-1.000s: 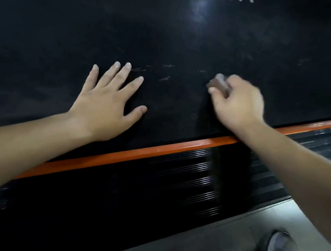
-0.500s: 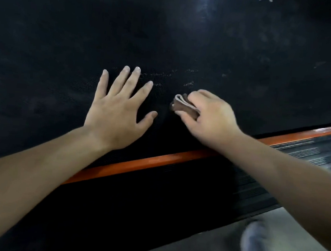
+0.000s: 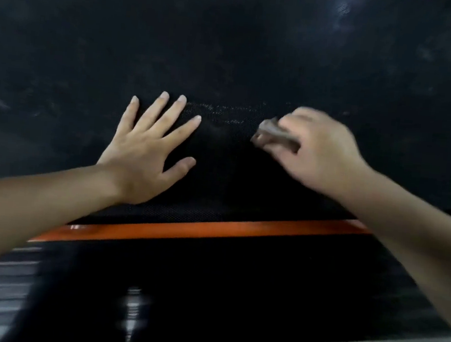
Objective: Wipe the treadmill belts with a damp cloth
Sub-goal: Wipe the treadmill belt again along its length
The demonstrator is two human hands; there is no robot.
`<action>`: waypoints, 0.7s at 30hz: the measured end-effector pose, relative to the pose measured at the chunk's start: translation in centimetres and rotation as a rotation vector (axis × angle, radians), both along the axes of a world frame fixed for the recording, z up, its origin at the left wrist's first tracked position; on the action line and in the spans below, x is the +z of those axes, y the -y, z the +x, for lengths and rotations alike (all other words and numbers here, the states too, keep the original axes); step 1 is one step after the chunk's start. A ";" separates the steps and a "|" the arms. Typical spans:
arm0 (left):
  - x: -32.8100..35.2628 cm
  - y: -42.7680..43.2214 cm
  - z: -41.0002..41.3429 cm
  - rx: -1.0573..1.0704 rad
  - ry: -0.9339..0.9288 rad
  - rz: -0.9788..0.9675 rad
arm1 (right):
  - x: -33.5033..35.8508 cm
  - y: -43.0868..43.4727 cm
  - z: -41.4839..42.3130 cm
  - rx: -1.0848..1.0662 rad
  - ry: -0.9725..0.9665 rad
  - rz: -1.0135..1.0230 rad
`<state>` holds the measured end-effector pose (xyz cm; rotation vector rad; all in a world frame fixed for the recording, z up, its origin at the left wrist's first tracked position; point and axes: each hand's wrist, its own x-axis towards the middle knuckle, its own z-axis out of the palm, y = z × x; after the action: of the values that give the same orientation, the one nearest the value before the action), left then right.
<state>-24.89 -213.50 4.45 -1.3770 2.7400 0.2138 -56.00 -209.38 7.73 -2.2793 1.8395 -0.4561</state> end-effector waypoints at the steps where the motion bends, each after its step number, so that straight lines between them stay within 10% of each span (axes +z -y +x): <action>1: 0.1 -0.1 -0.2 0.000 0.016 0.002 | 0.0 0.3 -0.7 -0.110 0.017 0.001; 8: -0.1 -0.2 -0.2 0.015 0.003 -0.020 | -0.4 -2.7 5.4 0.243 0.042 0.106; 13: -0.2 -0.3 -0.3 0.018 -0.040 0.000 | 1.0 -1.5 -0.4 -0.249 -0.063 0.009; 21: 0.3 0.0 0.7 -0.035 -0.092 0.042 | 1.1 -5.3 4.6 -0.146 -0.146 0.082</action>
<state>-24.23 -213.53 4.75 -1.3398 2.8139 0.3397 -51.44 -204.08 8.83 -2.1865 2.0622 -0.2345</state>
